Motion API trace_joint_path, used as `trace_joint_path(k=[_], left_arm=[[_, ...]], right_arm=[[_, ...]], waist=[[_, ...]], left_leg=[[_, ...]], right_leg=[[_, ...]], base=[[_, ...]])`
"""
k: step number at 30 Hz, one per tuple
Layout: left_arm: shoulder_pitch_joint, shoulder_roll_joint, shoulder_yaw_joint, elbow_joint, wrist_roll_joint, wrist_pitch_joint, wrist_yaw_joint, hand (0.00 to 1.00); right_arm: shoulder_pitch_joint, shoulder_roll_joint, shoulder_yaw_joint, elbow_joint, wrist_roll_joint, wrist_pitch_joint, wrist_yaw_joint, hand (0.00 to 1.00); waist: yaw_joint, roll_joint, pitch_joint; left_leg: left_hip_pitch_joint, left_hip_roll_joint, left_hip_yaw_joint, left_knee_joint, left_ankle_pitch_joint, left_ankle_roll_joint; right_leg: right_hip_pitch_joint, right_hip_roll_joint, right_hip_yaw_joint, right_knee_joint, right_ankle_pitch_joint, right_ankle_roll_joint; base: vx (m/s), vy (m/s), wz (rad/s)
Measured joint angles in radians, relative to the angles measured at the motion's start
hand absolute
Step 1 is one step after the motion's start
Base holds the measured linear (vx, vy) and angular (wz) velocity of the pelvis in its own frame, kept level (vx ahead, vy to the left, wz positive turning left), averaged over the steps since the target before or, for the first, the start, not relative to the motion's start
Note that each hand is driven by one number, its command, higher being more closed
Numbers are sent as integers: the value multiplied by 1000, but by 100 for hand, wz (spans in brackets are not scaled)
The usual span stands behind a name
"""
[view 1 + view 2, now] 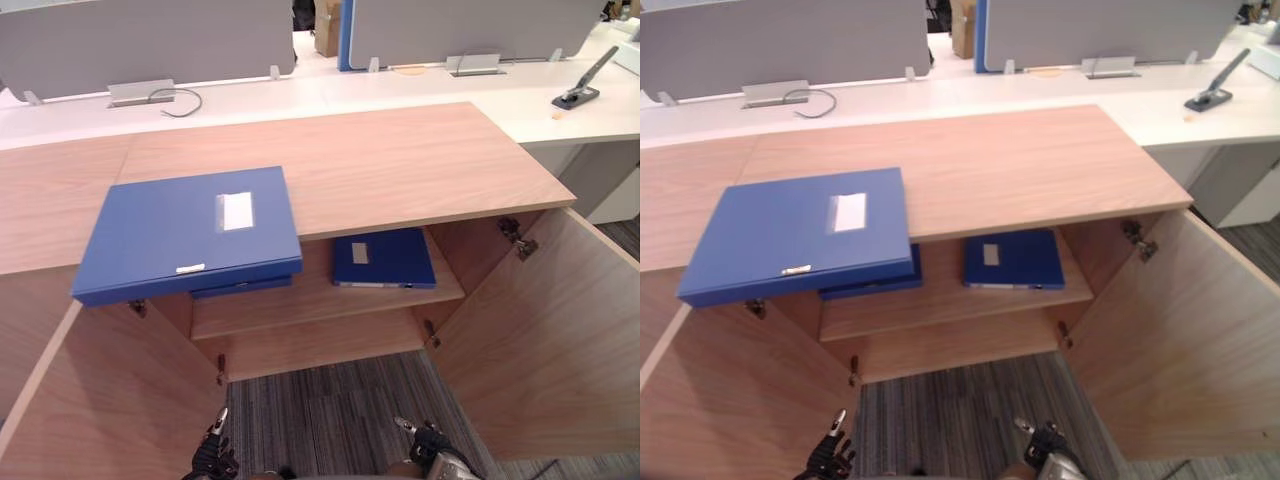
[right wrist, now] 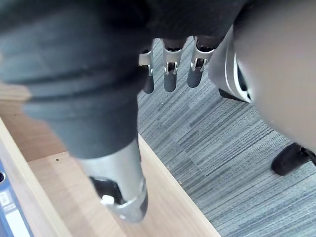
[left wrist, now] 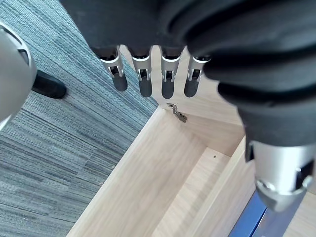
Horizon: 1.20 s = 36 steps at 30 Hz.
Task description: Walk over to the cabinet, pick up the folder, carry it to the office cabinet, place the folder inside the office cabinet, then close the office cabinet door
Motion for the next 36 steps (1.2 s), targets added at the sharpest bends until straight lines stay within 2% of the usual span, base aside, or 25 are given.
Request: trace_joint_path(k=[3, 5, 7, 8, 9, 10, 11, 13, 17, 19, 21, 23, 24, 25, 26, 27, 28, 29, 30, 31, 32, 33, 36], left_arm=[[-8, 22, -9, 57, 43, 2, 0, 0], [-18, 33, -18, 91, 76, 1, 1, 0], [-30, 43, -27, 112, 92, 0, 1, 0], [-31, 51, -27, 114, 103, 1, 1, 0], [-29, 66, -21, 113, 103, 0, 1, 0], [-32, 66, -15, 116, 103, 1, 2, 0], [-24, 47, -3, 117, 105, 1, 2, 0], [-15, 23, 19, 117, 104, 1, 3, 0], [-10, 13, 39, 117, 88, 1, 7, 0], [-10, 20, 39, 110, 55, 0, 19, 0], [-6, 20, 40, 97, 41, -3, 29, 0], [1, 13, 40, 65, 25, -4, 37, 0], [6, 8, 44, 40, 22, -11, 40, 0], [7, 3, 41, 28, 21, -26, 46, 0], [6, 3, 38, 28, 22, -30, 47, 0], [4, 5, 28, 29, 22, -26, 47, 0], [2, 6, 17, 29, 25, -26, 46, 0], [2, 7, 15, 29, 26, -26, 46, 0], [12, -3, 14, 31, 33, -21, 43, 0], [15, -13, 18, 32, 34, -19, 41, 0], [9, -5, 25, 32, 39, -18, 36, 0], [5, 14, 26, 37, 62, -18, 29, 0], [5, 18, 45, 42, 77, -11, 22, 0]], right_arm=[[-7, 5, -7, 0, 2, 0, 1, 0], [-3, 5, -16, 0, 4, 1, 1, 0], [0, 10, -66, 4, 7, 2, 1, 0], [3, 15, -106, 12, 9, 2, 1, 0], [9, 21, -135, 28, 10, 5, 1, 0], [9, 20, -142, 43, 10, 6, 1, 0], [8, 5, -158, 52, 7, 15, 3, 0], [12, -6, -160, 61, -1, 21, 3, 0], [26, -3, -143, 60, -3, 25, 3, 0], [31, -1, -100, 57, 0, 20, 1, 0], [30, -3, -72, 57, 0, 14, 0, 0], [31, -6, -71, 57, 0, 9, -2, 0], [32, -16, -44, 58, 1, 7, -5, 0], [37, -20, -34, 56, 1, 6, -8, 0], [39, -20, -35, 54, 0, 6, -12, 0], [39, -27, -43, 47, 0, 6, -15, 0], [39, -29, -53, 42, 1, 6, -19, 0], [37, -29, -55, 42, 0, 7, -20, 0], [38, -32, -55, 40, 0, 6, -20, 0], [37, -34, -57, 41, 0, 5, -21, 0], [37, -10, -53, 38, -3, 4, -19, 0], [33, 2, -58, 38, -4, 4, -19, 0], [31, 23, -92, 38, -23, 4, -19, 0]], waist=[[-1, -4, 10], [-7, 0, 16], [-5, -5, 24], [-8, -21, 24], [-7, -50, 23], [-5, -58, 22], [-5, -32, 17], [-5, -1, 8], [-15, 13, 0], [-19, 7, -1], [-17, 7, 2], [-15, 14, 16], [-13, 25, 30], [-12, 22, 39], [-8, 25, 39], [-9, 30, 44], [-8, 28, 48], [-6, 26, 49], [-3, 42, 41], [3, 50, 43], [12, 26, 40], [5, 0, 41], [6, -14, 35]], left_leg=[[-2, 13, -3, -5, 5, 5], [-4, 28, -20, -15, 14, -5], [-6, 45, -40, -21, 25, -23], [-4, 50, -59, -33, 37, -42], [1, 45, -74, -48, 43, -66], [11, 53, -85, -60, 50, -85], [23, 92, -91, -92, 67, -110], [33, 144, -87, -110, 81, -131], [21, 222, -76, -73, 70, -171], [-50, 257, -79, 76, 23, -177], [-125, 281, -77, 239, -3, -163], [-187, 320, -70, 407, -8, -158], [-223, 358, -71, 525, -5, -156], [-268, 384, -75, 620, -1, -158], [-278, 382, -73, 635, -13, -165], [-293, 353, -51, 620, -81, -157], [-306, 303, -28, 558, -127, -148], [-305, 271, -15, 503, -127, -142], [-287, 216, -6, 327, -60, -126], [-273, 202, -7, 277, -5, -30], [-250, 168, 11, 230, 11, -36], [-236, 137, 14, 181, 27, -24], [-175, 82, 36, 68, 63, -11]], right_leg=[[1, 4, 1, -17, 0, 1], [14, 22, 1, -61, -29, 28], [26, 31, 7, -161, -26, 35], [35, 30, 14, -235, -10, 34], [43, 28, 21, -307, 65, 64], [56, 36, 20, -312, 47, 108], [70, 85, 3, -339, 40, 99], [85, 151, -8, -367, 29, 82], [115, 239, -23, -412, 16, 59], [134, 270, -35, -465, 14, 57], [160, 284, -39, -503, 12, 52], [200, 303, -47, -530, 12, 52], [236, 327, -52, -554, 13, 48], [263, 340, -58, -569, 20, 34], [271, 339, -59, -571, 19, 33], [276, 328, -58, -573, 20, 33], [276, 310, -57, -568, 22, 37], [274, 299, -56, -563, 23, 39], [265, 299, -43, -563, 28, 51], [257, 309, -22, -566, 29, 59], [253, 294, 7, -587, 40, 54], [253, 273, 10, -599, 38, 58], [257, 239, 23, -604, 40, 55]], base=[[29, -26, 5], [59, -143, 18], [64, -191, 28], [88, -288, 44], [93, -314, 43], [100, -317, 24], [77, -222, 5], [73, -202, -10], [58, -175, -7], [35, -121, 6], [69, -131, 5], [64, -111, 6], [52, -106, 6], [56, -92, 6], [92, -26, 3], [132, 95, 0], [142, 145, -6], [120, 177, -17], [108, 198, -32], [150, 207, -42], [194, 194, -20], [181, 109, -4], [174, 117, 0]])
